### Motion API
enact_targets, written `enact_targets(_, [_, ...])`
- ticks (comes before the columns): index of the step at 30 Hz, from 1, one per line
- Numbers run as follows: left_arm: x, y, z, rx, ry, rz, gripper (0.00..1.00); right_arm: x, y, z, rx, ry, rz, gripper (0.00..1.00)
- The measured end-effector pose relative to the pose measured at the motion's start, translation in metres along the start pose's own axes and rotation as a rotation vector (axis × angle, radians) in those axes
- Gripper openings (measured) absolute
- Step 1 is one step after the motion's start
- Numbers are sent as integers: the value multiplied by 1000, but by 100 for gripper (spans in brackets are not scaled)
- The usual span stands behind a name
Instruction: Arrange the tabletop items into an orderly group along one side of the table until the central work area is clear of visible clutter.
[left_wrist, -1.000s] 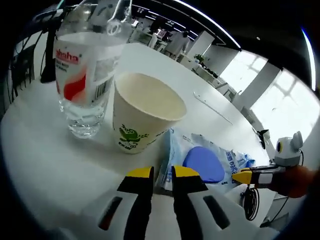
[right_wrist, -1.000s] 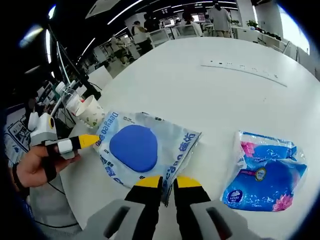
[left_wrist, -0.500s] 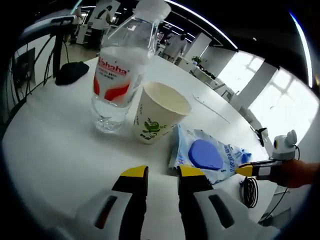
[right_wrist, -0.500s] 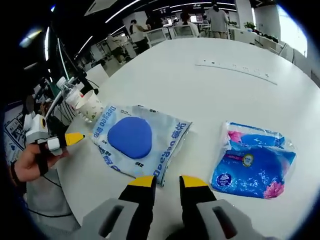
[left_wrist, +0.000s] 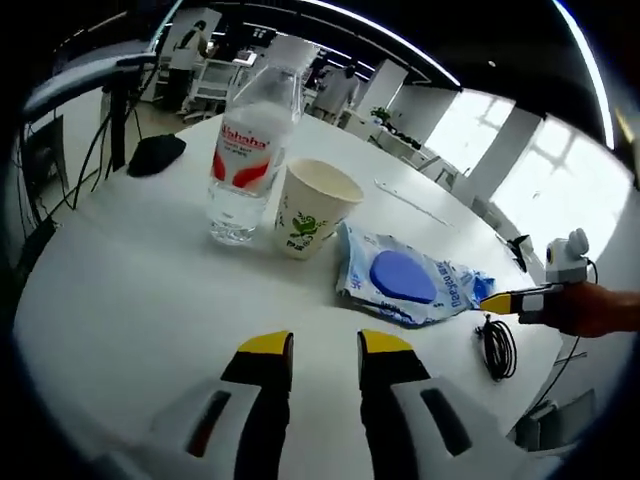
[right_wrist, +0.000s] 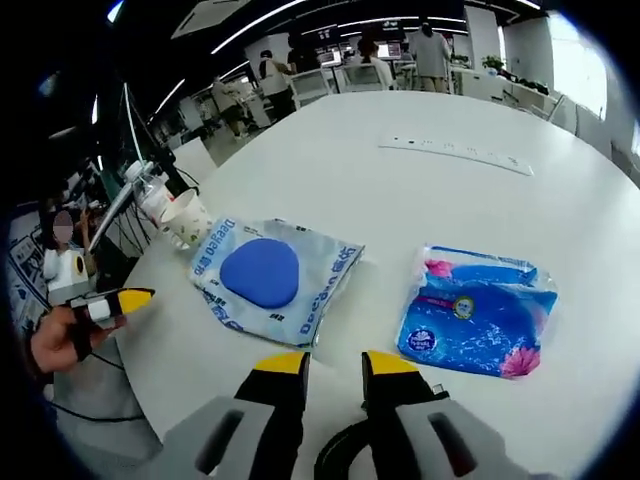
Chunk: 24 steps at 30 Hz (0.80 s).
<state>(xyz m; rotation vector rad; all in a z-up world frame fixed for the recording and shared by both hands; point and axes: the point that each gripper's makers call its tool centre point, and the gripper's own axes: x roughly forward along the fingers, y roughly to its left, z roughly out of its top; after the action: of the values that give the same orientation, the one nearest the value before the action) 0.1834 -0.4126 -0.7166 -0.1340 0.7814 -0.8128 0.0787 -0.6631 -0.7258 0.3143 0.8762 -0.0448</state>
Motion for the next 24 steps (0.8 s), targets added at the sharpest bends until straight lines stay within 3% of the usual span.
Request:
enact_targets(4, [-4, 6, 0, 94, 1, -4, 30, -8, -2, -5, -4, -10, 4, 21])
enact_targets(6, [-13, -2, -1, 100, 8, -4, 32, -12, -4, -10, -17, 1, 5, 21])
enact_targets(10, [-14, 8, -9, 167, 30, -15, 37, -20, -10, -21, 7, 3, -4, 22])
enact_targets(12, [-22, 1, -5, 203, 30, -16, 39, -26, -9, -27, 6, 4, -7, 22])
enact_targets(24, [-47, 16, 13, 264, -3, -30, 52, -44, -20, -47, -14, 14, -13, 28])
